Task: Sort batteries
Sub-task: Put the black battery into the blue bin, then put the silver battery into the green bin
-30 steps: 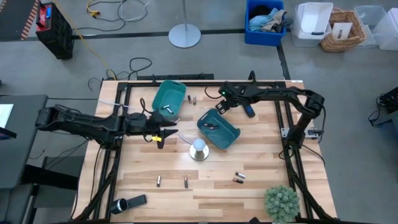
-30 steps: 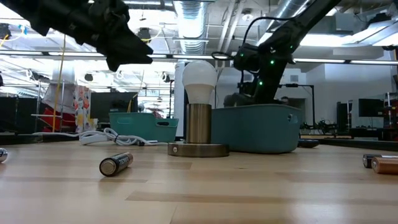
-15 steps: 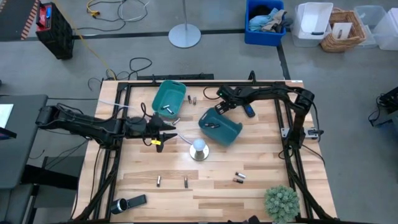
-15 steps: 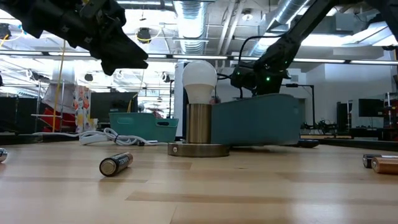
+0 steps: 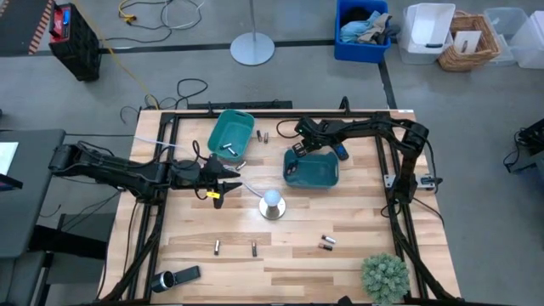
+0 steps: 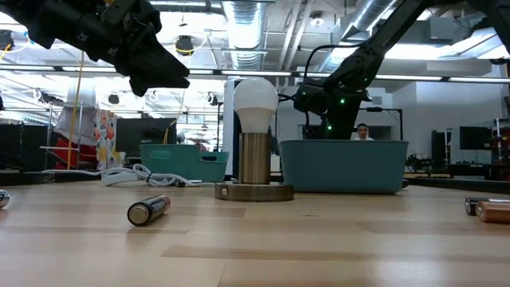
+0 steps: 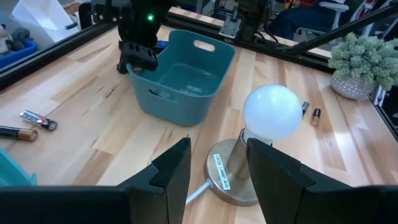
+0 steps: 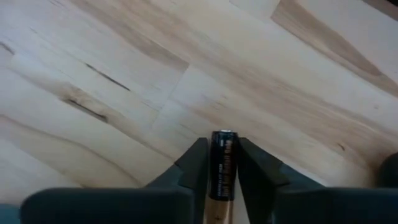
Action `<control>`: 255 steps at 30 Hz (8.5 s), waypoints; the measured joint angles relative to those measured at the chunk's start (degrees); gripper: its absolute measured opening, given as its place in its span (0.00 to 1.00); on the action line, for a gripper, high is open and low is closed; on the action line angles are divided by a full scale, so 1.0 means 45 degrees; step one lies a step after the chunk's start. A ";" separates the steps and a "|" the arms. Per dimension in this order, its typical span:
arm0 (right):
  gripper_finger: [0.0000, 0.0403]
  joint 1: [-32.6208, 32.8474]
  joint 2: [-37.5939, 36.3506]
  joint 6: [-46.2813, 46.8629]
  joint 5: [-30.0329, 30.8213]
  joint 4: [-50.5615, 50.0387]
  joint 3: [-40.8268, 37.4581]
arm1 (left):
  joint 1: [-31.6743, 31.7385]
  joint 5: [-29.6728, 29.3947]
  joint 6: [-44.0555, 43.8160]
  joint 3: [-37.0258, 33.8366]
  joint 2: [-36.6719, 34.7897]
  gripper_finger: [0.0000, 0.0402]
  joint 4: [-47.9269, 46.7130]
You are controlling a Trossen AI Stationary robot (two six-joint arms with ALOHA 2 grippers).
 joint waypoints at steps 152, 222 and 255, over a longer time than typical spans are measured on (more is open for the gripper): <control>0.49 1.0760 -0.4772 -0.5098 0.3711 0.4999 -0.0073 | -0.8469 0.0620 -1.8754 0.7438 1.0270 0.43 -1.1698; 0.49 0.9626 -0.4806 -0.5983 0.4435 0.5365 0.0078 | 0.1166 -0.6271 -0.1001 0.6649 0.3055 0.10 -0.9438; 0.49 0.9319 -0.5637 -0.5005 0.5008 0.5224 0.0092 | 0.9806 0.3819 0.2273 0.3517 0.6271 0.15 -0.0962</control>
